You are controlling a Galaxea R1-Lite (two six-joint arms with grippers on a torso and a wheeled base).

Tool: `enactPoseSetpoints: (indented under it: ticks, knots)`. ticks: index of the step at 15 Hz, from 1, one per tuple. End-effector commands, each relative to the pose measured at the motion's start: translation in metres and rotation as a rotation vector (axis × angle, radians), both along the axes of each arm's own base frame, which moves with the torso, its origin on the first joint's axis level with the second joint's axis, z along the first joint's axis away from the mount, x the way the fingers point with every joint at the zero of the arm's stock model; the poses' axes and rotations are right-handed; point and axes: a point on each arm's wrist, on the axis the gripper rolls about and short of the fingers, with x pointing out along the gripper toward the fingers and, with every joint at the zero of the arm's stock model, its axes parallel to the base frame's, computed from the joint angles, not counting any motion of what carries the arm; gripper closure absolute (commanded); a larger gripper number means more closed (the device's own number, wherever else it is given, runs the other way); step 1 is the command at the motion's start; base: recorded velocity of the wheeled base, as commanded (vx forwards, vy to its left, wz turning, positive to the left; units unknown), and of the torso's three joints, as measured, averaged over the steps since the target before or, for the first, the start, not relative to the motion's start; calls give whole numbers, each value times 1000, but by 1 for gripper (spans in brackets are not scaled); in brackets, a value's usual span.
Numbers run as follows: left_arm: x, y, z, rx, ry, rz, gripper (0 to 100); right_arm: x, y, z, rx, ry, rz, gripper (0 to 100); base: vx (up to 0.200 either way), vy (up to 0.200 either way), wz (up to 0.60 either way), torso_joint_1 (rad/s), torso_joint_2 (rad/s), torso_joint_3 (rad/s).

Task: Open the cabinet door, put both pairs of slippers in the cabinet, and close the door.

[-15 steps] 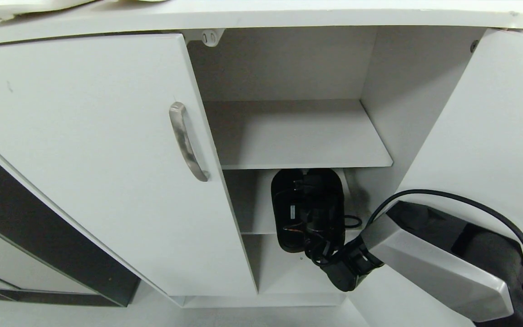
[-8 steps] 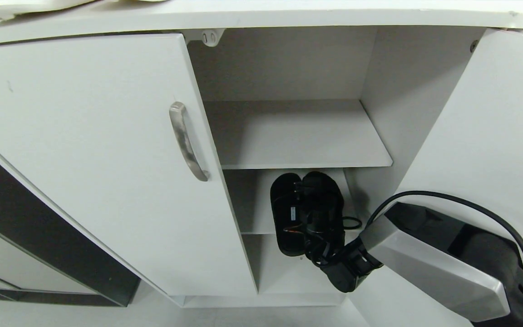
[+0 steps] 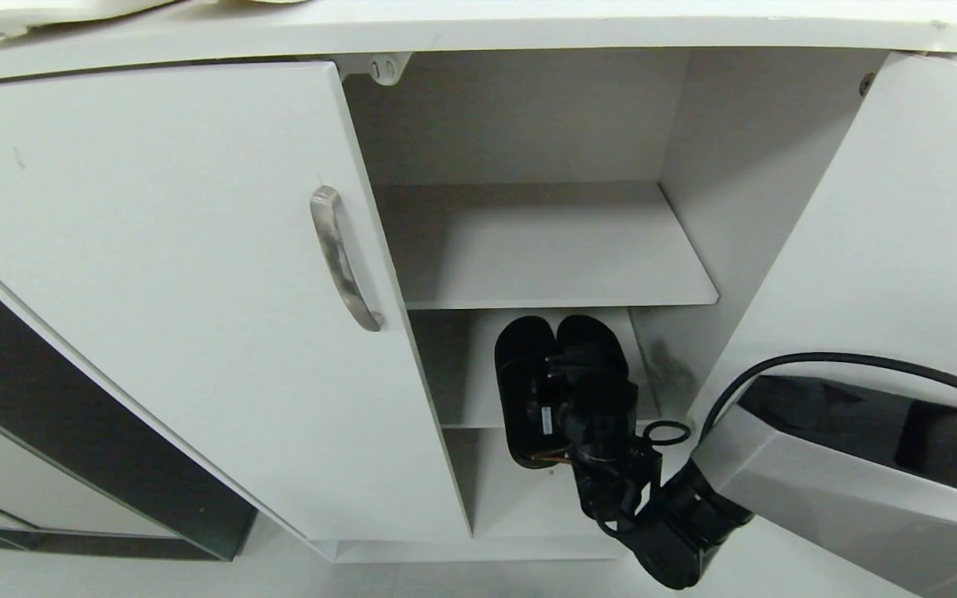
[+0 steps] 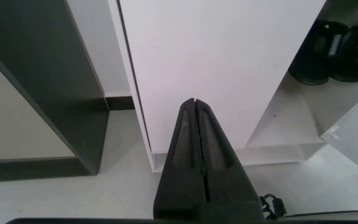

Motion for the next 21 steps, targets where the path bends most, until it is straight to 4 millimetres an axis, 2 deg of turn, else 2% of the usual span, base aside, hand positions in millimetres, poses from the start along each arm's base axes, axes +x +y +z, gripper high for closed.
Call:
enactPoseSetpoints:
  ticks: [1,3,5,11,17,21]
  knots:
    - [0,0,0,0,1,1,100,-53,-15,30,-12,8,84,0,0,0,0,0,0,0]
    - [0,0,0,2,1,-3,100,-76,-24,38,-28,24,166,0,0,0,0,0,0,0]
    - [0,0,0,2,1,-3,100,-84,-29,44,-13,21,193,0,0,0,0,0,0,0]
    - [0,0,0,0,1,-3,100,-83,-29,32,-39,48,206,0,0,0,0,0,0,0]
    - [0,0,0,0,1,-3,100,-84,-30,31,-39,48,206,0,-200,0,0,2,2,3]
    - [0,0,0,-2,1,-1,100,-85,-31,30,-34,44,206,0,0,0,0,0,0,0]
